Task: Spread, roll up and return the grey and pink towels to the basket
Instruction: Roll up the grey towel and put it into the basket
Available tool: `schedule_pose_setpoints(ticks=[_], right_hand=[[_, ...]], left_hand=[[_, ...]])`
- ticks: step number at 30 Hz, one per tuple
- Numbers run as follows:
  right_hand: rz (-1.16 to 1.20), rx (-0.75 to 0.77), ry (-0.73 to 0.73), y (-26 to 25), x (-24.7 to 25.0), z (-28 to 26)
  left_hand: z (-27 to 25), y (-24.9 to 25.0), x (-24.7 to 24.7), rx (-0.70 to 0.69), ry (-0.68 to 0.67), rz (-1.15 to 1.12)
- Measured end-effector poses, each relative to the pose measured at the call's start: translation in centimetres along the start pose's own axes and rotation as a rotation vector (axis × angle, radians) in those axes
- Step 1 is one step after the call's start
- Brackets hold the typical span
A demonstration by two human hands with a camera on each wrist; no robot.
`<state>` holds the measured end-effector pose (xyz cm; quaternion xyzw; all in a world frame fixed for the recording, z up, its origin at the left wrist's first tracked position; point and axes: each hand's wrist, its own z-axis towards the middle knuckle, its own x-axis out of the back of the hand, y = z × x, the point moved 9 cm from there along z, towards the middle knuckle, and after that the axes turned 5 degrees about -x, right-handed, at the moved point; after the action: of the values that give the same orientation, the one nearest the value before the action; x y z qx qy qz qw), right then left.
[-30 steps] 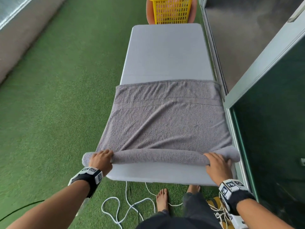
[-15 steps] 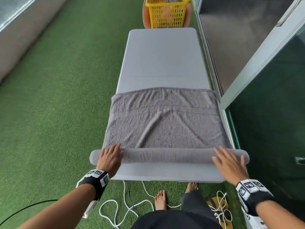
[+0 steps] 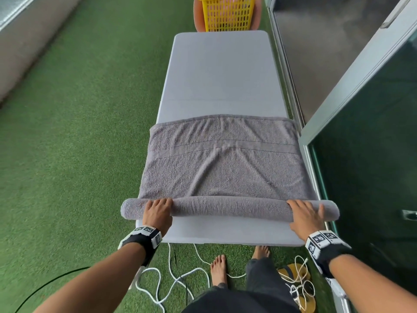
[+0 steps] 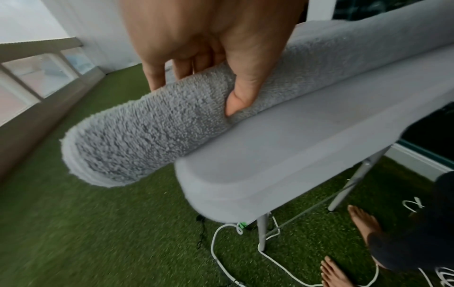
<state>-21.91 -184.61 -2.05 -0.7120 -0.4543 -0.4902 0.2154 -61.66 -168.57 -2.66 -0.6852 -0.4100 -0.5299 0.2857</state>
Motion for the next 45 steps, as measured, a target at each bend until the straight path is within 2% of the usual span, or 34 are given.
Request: schedule_pose_setpoints(ticks=[3,7,14,18,20,21,23,24,25,28,33,37,39,41,43,45], right_hand=[[0.001,0.044,0.044,-2.1,-0.3,-1.4],[0.039,0.122,0.0,-3.5,-1.5,-2.9],[0.0,-0.005,-0.126,1.6,-0.9,-0.9],[0.046,0.031,-0.229,1.5,-1.0,0.6],[0.141,0.031,-0.199,1.6,-0.7,1.1],[0.191,0.034,-0.137,1.7,-0.3,1.2],[0.292,0.049,-0.001,1.7,0.4,0.9],[0.315,0.058,0.017,1.5,0.3,0.7],[0.31,0.063,-0.009,1.2,-0.4,0.3],[0.195,0.045,-0.102,0.6,-2.6,-0.6],[0.075,0.043,-0.033,-0.2,-1.5,-1.1],[0.119,0.058,-0.154,-0.2,-1.1,0.1],[0.196,0.027,-0.071,0.3,-0.1,0.8],[0.281,0.016,0.042,0.4,0.9,0.7],[0.307,0.028,-0.014,-0.3,0.1,0.0],[0.197,0.044,-0.073,-0.8,-1.1,-0.9]], left_hand=[[-0.4,-2.5,0.5,-0.007,0.019,-0.012],[-0.8,-4.8,0.7,0.036,0.008,-0.02],[-1.7,-0.3,-0.8,-0.126,-0.126,-0.022],[-0.4,-0.8,-0.5,-0.096,-0.258,-0.082],[0.4,-1.7,-0.7,-0.077,-0.344,-0.155],[0.8,-1.9,-0.5,-0.092,-0.323,-0.171],[1.5,-2.4,0.3,-0.091,-0.141,-0.181],[1.5,-2.5,0.7,-0.069,-0.061,-0.199],[1.2,-2.2,0.4,-0.064,-0.038,-0.198],[-0.1,-0.7,-1.8,-0.1,-0.107,-0.058],[-0.4,-0.2,-1.7,-0.093,-0.09,0.007],[1.0,-0.4,0.0,-0.145,-0.138,0.013],[1.6,-0.5,0.8,-0.187,-0.118,-0.04],[1.7,-0.6,1.0,-0.166,-0.066,-0.106],[0.7,-0.1,0.3,-0.178,-0.049,-0.102],[-0.4,0.9,-1.0,-0.206,-0.061,-0.059]])
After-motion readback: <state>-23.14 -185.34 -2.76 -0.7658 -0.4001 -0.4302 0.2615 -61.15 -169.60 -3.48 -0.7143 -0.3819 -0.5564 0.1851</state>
